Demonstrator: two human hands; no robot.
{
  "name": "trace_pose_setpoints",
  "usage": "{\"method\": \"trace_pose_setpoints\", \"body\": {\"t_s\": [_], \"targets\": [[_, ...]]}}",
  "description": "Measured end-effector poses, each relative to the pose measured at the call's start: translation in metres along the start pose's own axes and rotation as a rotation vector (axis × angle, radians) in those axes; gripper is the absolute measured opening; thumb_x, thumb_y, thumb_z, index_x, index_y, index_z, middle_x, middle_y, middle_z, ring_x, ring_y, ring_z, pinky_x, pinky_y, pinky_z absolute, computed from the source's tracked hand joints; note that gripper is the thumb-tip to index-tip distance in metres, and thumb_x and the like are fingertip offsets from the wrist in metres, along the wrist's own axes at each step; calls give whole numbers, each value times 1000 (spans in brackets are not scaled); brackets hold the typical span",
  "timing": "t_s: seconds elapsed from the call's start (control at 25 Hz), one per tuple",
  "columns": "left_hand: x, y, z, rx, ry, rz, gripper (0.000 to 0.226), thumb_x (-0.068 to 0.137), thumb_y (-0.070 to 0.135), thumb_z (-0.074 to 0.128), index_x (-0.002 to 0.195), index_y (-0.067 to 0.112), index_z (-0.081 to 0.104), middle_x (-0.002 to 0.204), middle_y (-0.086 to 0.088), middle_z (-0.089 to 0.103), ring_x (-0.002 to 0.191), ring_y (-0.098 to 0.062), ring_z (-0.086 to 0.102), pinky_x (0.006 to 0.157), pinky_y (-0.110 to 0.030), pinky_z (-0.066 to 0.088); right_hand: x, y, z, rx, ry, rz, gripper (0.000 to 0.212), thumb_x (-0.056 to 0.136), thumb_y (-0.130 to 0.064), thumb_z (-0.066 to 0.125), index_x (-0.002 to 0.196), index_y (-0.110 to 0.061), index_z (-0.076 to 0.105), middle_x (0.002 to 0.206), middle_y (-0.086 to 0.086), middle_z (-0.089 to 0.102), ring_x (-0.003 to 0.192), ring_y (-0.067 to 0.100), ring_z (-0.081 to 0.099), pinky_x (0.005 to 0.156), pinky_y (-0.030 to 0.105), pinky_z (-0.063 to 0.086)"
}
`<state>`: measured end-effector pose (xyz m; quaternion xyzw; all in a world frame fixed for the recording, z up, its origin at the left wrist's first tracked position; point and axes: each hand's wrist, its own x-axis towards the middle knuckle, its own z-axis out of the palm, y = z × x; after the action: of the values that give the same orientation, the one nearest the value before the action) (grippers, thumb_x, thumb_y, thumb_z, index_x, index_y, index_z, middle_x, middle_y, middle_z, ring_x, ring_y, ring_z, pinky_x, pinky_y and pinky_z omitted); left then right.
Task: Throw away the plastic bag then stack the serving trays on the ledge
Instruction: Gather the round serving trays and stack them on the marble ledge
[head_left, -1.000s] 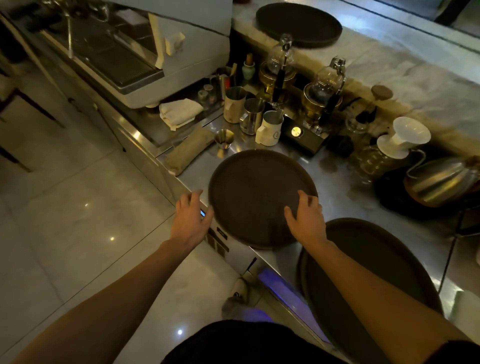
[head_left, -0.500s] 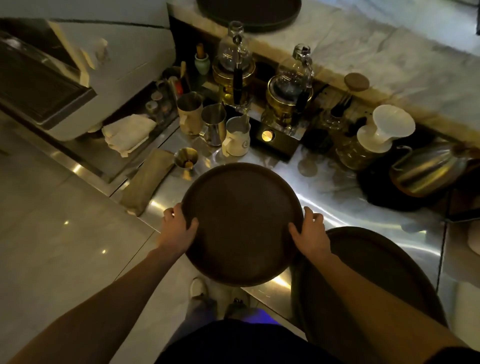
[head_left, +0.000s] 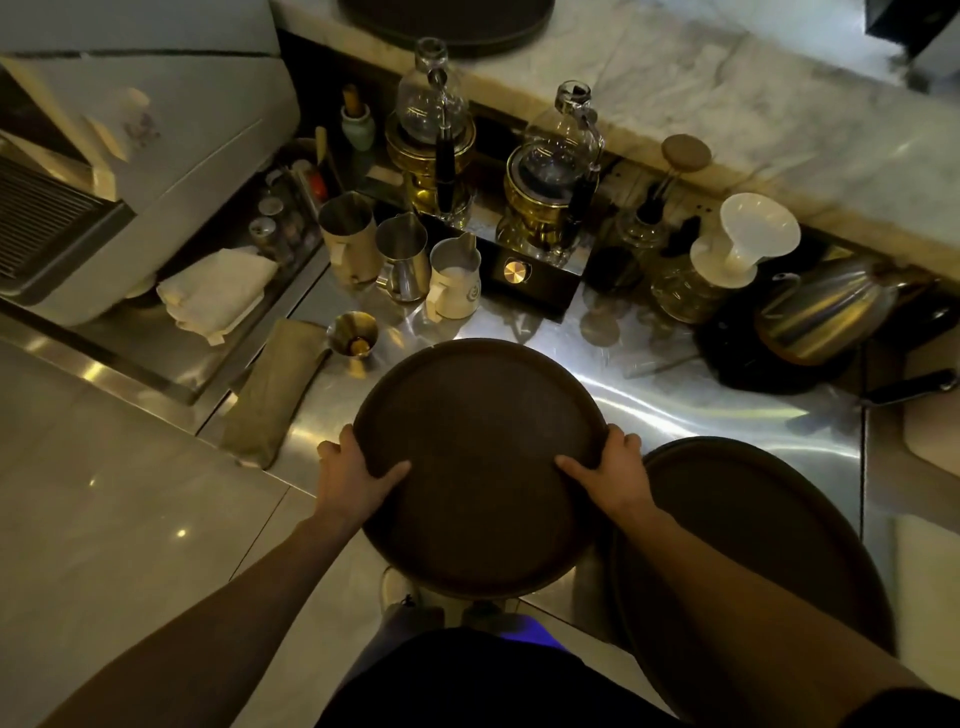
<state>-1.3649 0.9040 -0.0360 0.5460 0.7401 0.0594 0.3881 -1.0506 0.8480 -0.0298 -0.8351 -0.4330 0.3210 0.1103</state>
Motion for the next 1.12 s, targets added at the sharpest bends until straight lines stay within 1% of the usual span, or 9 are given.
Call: {"method": "trace_pose_setpoints", "body": {"t_s": [0.08, 0.2, 0.4, 0.6, 0.76, 0.96, 1.12], "targets": [[-3, -1, -3, -36, 44, 24, 94, 72, 46, 79, 145, 14, 27, 142, -19, 34, 129, -39, 42, 102, -49, 43, -6, -1, 0, 16, 38, -7, 81, 77, -52, 73, 137, -10, 37, 134, 14, 39, 118, 29, 51, 95, 38, 48], [-7, 0, -12, -58, 81, 89, 94, 72, 45, 79, 145, 14, 28, 140, -19, 33, 125, -38, 46, 101, -46, 44, -19, -4, -2, 54, 80, -16, 79, 77, -52, 74, 134, -9, 39, 132, 13, 41, 117, 28, 51, 93, 36, 47], [-11, 0, -22, -102, 90, 189, 93, 72, 44, 79, 145, 16, 29, 138, -17, 33, 123, -37, 48, 99, -45, 45, -42, -3, -6, 106, 174, -30, 77, 78, -51, 73, 134, -11, 39, 131, 11, 40, 116, 24, 50, 92, 32, 45], [-11, 9, -16, -139, 65, 292, 92, 72, 44, 80, 145, 16, 31, 138, -15, 33, 122, -34, 48, 98, -39, 44, -68, 10, -11, 150, 289, 39, 79, 78, -49, 74, 137, -11, 37, 134, 11, 39, 115, 25, 52, 92, 33, 45], [-23, 36, 1, -142, 8, 378, 90, 72, 42, 80, 143, 14, 33, 137, -15, 36, 121, -33, 49, 98, -39, 44, -95, 39, -26, 187, 381, 104, 81, 78, -48, 75, 138, -12, 35, 137, 11, 37, 118, 25, 51, 95, 37, 46], [-60, 68, 34, -164, -27, 473, 90, 71, 42, 81, 142, 16, 34, 134, -12, 38, 120, -30, 49, 96, -33, 42, -126, 89, -55, 235, 465, 130, 81, 77, -47, 75, 138, -11, 36, 137, 11, 37, 120, 28, 50, 98, 41, 47], [-95, 95, 66, -107, -8, 534, 91, 71, 45, 80, 143, 17, 33, 136, -12, 37, 120, -30, 48, 97, -37, 43, -147, 141, -75, 274, 481, 123, 84, 77, -48, 75, 140, -10, 34, 139, 12, 37, 122, 28, 49, 99, 41, 45]]}}
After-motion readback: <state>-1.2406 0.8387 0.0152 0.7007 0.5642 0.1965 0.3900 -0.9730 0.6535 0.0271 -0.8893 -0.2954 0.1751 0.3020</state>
